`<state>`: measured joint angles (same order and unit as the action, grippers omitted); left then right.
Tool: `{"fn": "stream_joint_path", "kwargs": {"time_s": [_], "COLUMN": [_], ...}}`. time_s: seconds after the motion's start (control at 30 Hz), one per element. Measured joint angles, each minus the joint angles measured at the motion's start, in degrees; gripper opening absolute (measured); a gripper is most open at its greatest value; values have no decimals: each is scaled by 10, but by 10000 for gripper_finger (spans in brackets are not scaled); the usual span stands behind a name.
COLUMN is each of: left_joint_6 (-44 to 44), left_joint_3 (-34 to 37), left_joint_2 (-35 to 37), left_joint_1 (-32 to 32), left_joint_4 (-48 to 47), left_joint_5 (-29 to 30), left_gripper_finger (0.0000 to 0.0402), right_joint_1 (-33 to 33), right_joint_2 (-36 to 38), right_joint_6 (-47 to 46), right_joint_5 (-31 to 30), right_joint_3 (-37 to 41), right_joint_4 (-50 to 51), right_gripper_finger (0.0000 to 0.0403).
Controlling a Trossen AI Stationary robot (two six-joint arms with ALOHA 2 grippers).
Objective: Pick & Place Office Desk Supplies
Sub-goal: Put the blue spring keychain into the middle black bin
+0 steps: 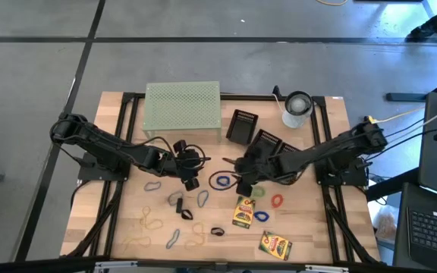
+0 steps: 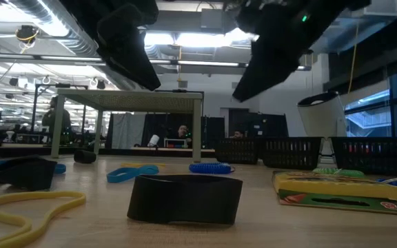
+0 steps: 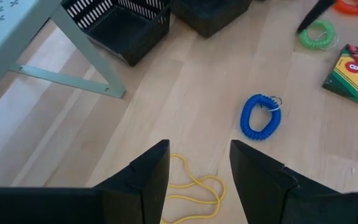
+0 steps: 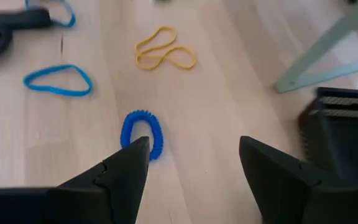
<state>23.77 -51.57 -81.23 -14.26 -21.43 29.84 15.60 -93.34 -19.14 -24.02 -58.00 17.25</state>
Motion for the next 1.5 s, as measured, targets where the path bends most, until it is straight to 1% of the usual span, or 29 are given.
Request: {"fn": "stream_joint_path", "kwargs": {"time_s": [0.13,0.23,0.33,0.4,0.7,0.87,0.97,1.07,1.17,1.3,1.4,1.47,1.5], "left_joint_6": [5,21,38,42,41,41,42,42,42,42,41,41,40], "left_joint_3": [0,0,0,0,0,0,0,0,0,0,0,0,0], "left_joint_2": [0,0,0,0,0,0,0,0,0,0,0,0,0], "left_joint_1": [0,0,0,0,0,0,0,0,0,0,0,0,0], "left_joint_4": [-15,-35,-53,-62,-62,-62,-62,-62,-62,-62,-62,-62,-62], "left_joint_5": [-32,-55,-58,-57,-56,-55,-55,-55,-55,-55,-55,-55,-55], "left_gripper_finger": [162,160,157,156,149,148,148,148,148,148,148,148,148], "right_joint_1": [-25,-46,-63,-71,-77,-77,-77,-77,-79,-79,-79,-79,-79], "right_joint_2": [-43,-76,-109,-127,-174,-187,-188,-188,-189,-189,-189,-185,-182], "right_joint_6": [7,3,7,17,109,115,107,106,106,107,106,94,86], "right_joint_5": [28,67,111,128,130,131,131,137,164,178,186,189,188], "right_joint_3": [0,0,0,0,-1,-2,-2,-2,-2,-2,-2,-2,-1], "right_joint_4": [-40,-86,-120,-130,-146,-157,-156,-156,-154,-154,-154,-152,-150], "right_gripper_finger": [251,251,251,251,251,251,242,215,173,99,36,15,15]}}
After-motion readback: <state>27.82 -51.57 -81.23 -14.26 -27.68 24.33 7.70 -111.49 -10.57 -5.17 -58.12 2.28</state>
